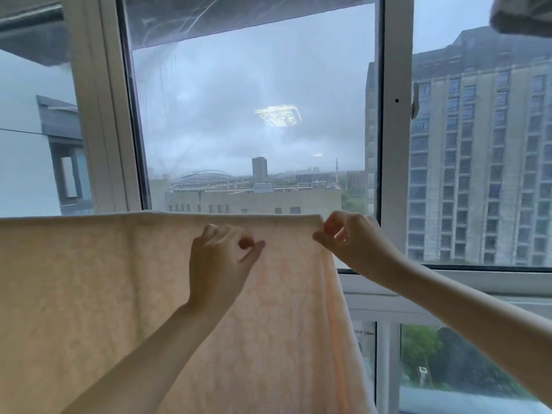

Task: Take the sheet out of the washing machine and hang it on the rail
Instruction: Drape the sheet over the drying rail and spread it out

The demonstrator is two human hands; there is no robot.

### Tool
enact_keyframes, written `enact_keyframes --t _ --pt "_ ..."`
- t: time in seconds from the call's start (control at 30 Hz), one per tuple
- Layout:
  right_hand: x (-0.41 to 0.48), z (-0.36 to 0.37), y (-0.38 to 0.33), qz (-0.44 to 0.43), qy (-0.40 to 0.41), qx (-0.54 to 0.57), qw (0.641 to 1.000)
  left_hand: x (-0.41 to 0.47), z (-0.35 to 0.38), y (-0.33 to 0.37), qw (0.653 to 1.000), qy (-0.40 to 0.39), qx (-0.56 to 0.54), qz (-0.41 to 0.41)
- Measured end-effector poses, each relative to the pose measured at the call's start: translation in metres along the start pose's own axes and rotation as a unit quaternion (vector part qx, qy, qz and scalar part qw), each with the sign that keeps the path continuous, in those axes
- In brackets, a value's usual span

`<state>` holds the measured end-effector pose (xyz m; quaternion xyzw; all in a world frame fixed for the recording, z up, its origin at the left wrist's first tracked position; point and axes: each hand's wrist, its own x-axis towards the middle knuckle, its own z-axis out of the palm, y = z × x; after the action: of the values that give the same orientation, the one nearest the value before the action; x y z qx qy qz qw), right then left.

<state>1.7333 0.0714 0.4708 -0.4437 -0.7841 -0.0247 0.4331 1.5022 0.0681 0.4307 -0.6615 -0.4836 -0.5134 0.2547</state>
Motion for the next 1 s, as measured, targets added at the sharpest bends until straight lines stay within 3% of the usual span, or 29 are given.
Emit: enact_keyframes --t 0.13,0.3,0.5,0.67,0.73,0.87,1.0 --pt "-0.007 0.001 0.001 0.014 -0.007 0.027 1.0 -0.021 0.01 0.027 0.994 -0.092 -0.008 -0.059" --pt "-0.012 0.0 -0.003 0.039 -0.029 0.078 0.996 -0.024 0.022 0.056 0.988 -0.112 -0.014 -0.108" --pt "-0.019 -0.004 0.0 0.042 -0.041 0.122 0.991 -0.03 0.027 0.086 0.988 -0.091 -0.079 -0.097" --pt "-0.016 0.0 0.01 0.099 -0.038 0.221 0.969 -0.032 0.023 0.082 0.988 -0.074 -0.089 -0.106" --pt "-0.01 0.004 0.015 0.116 -0.092 0.207 0.967 -0.035 0.019 0.08 0.987 -0.065 -0.092 -0.116" --pt "-0.005 0.014 0.016 0.141 -0.181 0.29 0.929 -0.04 0.01 0.079 0.991 -0.047 -0.087 -0.093" --pt "-0.002 0.015 0.012 0.146 -0.135 0.303 0.932 -0.034 0.005 0.072 0.992 -0.028 -0.093 -0.085"
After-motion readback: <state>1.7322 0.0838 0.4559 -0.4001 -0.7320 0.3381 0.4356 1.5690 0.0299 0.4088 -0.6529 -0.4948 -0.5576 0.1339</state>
